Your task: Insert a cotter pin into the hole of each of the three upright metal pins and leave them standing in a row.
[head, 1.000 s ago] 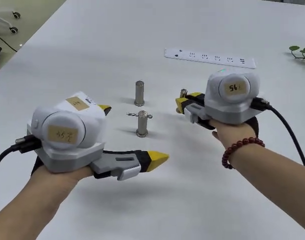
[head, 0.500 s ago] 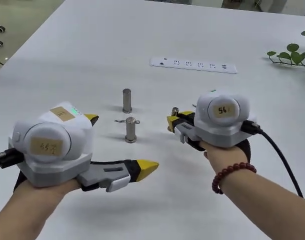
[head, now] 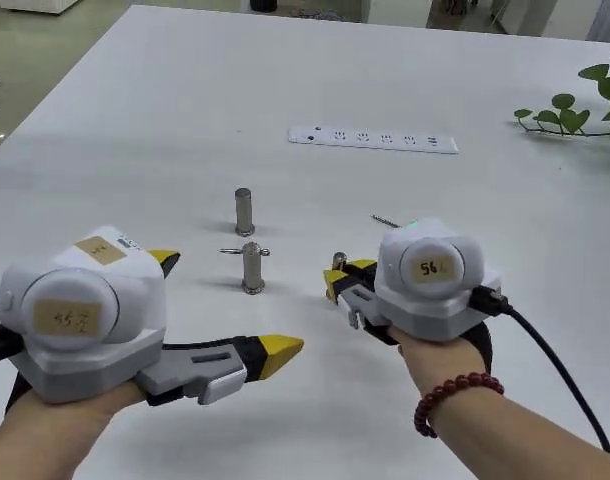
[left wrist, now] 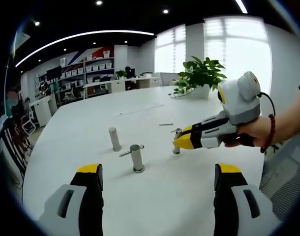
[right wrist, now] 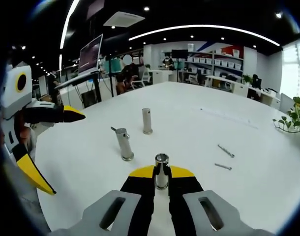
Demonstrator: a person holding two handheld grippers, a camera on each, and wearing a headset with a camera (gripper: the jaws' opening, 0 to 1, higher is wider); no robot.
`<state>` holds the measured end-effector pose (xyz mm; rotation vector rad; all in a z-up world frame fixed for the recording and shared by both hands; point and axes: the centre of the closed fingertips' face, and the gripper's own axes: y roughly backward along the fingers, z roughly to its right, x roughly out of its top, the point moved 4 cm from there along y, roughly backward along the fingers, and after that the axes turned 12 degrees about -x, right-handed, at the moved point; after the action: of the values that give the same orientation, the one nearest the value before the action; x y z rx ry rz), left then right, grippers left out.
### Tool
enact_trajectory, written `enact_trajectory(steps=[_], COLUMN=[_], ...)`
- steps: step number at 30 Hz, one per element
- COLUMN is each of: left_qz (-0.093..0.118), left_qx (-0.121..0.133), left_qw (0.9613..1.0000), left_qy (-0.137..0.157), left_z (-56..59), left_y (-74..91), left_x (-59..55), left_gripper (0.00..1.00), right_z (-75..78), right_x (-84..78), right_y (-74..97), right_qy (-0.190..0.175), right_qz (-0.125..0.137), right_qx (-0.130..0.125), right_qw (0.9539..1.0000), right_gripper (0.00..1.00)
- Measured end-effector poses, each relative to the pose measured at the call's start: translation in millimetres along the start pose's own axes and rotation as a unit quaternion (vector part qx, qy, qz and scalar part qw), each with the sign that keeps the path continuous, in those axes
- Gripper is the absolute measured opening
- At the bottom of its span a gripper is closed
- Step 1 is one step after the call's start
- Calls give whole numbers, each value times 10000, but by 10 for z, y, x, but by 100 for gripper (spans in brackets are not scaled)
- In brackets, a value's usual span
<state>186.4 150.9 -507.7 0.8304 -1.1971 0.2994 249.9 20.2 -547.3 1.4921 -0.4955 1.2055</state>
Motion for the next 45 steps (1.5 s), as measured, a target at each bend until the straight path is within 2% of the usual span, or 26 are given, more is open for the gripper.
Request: enact_trajectory(steps=[5, 9, 15, 25, 36, 45], left_qz=[76, 182, 113, 89, 10, 26], left_qx=[16, 27, -7, -36, -41, -18], left_qw=[10000, 9998, 9998, 9999, 10000, 10000], left_qy=[44, 77, 131, 95, 73, 62], left_z=[-12, -14, -11, 1, 16, 12], left_y=[13, 20, 15, 8, 10, 16], left_x=[5, 21, -30, -57, -81, -71], left_gripper=[92, 92, 92, 92, 92, 92], right_z=[-33, -90, -92, -118, -113, -97], right_x=[-68, -127, -203, -205, -208, -205], right_y=[33, 59, 62, 64, 65, 130], right_qy=[-173, -57, -167, -76, -86, -168], right_qz=[-23, -46, -100, -80, -181, -171], right_qx=[-75, -114, -252, -259, -119, 81], right_qw=[9998, 9999, 9995, 9996, 9997, 9997], right_gripper=[4, 4, 4, 4, 5, 15])
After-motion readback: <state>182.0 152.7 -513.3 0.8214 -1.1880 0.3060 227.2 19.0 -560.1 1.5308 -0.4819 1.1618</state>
